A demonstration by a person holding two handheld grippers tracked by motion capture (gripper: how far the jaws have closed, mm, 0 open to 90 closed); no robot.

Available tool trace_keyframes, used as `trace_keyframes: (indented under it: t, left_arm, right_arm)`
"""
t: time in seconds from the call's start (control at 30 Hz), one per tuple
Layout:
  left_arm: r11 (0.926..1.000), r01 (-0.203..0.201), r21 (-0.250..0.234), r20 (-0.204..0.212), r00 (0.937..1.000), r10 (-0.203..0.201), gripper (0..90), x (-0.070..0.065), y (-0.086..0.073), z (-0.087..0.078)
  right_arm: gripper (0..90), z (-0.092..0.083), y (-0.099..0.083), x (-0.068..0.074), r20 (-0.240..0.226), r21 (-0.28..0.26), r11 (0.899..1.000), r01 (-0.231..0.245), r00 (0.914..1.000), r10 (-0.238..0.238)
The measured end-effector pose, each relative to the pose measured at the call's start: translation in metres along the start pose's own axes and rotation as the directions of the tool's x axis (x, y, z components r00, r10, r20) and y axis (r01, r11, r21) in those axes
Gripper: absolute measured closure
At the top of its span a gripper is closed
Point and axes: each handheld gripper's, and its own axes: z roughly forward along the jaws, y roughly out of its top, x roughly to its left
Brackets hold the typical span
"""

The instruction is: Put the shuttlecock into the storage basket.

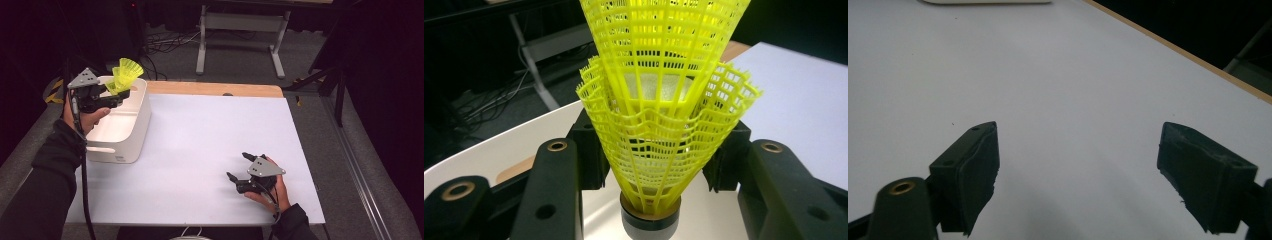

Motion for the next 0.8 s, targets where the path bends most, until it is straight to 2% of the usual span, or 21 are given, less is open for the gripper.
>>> trace_keyframes:
  t: [0.07, 0.2, 0.3, 0.47, 0.53, 0.6, 0.7, 0.77, 0.8]
  left_arm:
    - [0.9999, 0.006, 0.013, 0.004, 1.0, -0.006, 53.3, 0.002, 0.001, 0.004]
    - [0.9979, 0.03, 0.058, -0.028, 0.9992, -0.029, 53.8, 0.01, -0.001, 0.013]
    - [0.9933, 0.045, 0.106, -0.052, 0.9978, -0.04, 54.1, 0.015, -0.005, 0.019]
    - [0.9872, 0.048, 0.152, -0.056, 0.9976, -0.04, 54.2, 0.021, -0.006, 0.022]
    - [0.9781, 0.07, 0.196, -0.053, 0.9967, -0.061, 54.2, 0.026, -0.01, 0.025]
    - [0.9723, 0.081, 0.219, -0.062, 0.9957, -0.069, 54.2, 0.028, -0.012, 0.026]
    - [0.9641, 0.064, 0.258, -0.07, 0.9964, -0.047, 54.3, 0.03, -0.014, 0.028]
    - [0.9587, 0.074, 0.275, -0.069, 0.996, -0.057, 54.3, 0.031, -0.015, 0.03]
    - [0.9512, 0.07, 0.301, -0.069, 0.9963, -0.051, 54.3, 0.031, -0.016, 0.032]
  right_arm:
    - [18.4, 0.001, 0.0, 0.0, -0.001, 0.006, 1.0, 0.002, 1.0, -0.002]
    - [18.4, 0.002, 0.0, 0.0, -0.011, 0.012, 1.0, 0.006, 0.9999, -0.006]
    - [18.4, 0.004, -0.001, -0.001, -0.014, 0.015, 1.0, 0.005, 0.9999, -0.005]
    - [18.4, 0.006, -0.001, -0.002, -0.02, 0.023, 1.0, 0.004, 0.9998, -0.004]
    - [18.4, 0.006, -0.001, -0.002, -0.02, 0.024, 1.0, 0.008, 0.9998, -0.008]
    - [18.5, 0.006, -0.001, -0.003, -0.015, 0.026, 1.0, 0.012, 0.9998, -0.012]
    - [18.5, 0.004, 0.0, -0.003, -0.01, 0.02, 1.0, 0.01, 0.9999, -0.01]
    - [18.5, 0.003, 0.001, -0.003, -0.007, 0.019, 1.0, 0.012, 0.9999, -0.012]
    - [18.5, 0.003, 0.001, -0.004, -0.008, 0.017, 1.0, 0.011, 0.9999, -0.011]
